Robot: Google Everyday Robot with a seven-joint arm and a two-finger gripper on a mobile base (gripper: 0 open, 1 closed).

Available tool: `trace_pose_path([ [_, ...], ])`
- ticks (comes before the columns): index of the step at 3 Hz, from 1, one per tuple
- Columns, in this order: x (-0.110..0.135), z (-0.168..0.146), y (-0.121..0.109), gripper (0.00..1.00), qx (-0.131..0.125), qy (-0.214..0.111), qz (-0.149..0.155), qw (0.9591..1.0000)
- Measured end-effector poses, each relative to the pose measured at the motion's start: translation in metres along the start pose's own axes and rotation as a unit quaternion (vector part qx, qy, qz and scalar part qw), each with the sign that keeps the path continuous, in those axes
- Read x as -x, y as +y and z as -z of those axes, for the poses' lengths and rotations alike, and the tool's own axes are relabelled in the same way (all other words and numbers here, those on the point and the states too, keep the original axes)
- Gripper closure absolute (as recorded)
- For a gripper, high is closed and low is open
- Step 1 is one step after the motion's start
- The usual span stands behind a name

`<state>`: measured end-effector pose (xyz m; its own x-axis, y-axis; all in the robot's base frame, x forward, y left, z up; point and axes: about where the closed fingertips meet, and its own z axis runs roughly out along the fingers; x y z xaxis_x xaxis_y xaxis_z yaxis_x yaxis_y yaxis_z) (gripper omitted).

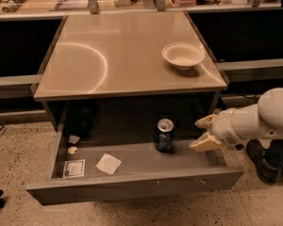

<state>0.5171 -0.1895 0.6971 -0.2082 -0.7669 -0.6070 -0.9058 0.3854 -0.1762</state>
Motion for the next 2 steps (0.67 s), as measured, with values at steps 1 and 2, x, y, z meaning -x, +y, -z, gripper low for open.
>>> trace_pose_path([
  [1,0.006,-0.016,-0.001,0.33,0.001,-0.036,-0.002,0.9993],
  [2,0.019,-0.04,0.001,0.33,0.011,-0.071,0.004,0.9974],
])
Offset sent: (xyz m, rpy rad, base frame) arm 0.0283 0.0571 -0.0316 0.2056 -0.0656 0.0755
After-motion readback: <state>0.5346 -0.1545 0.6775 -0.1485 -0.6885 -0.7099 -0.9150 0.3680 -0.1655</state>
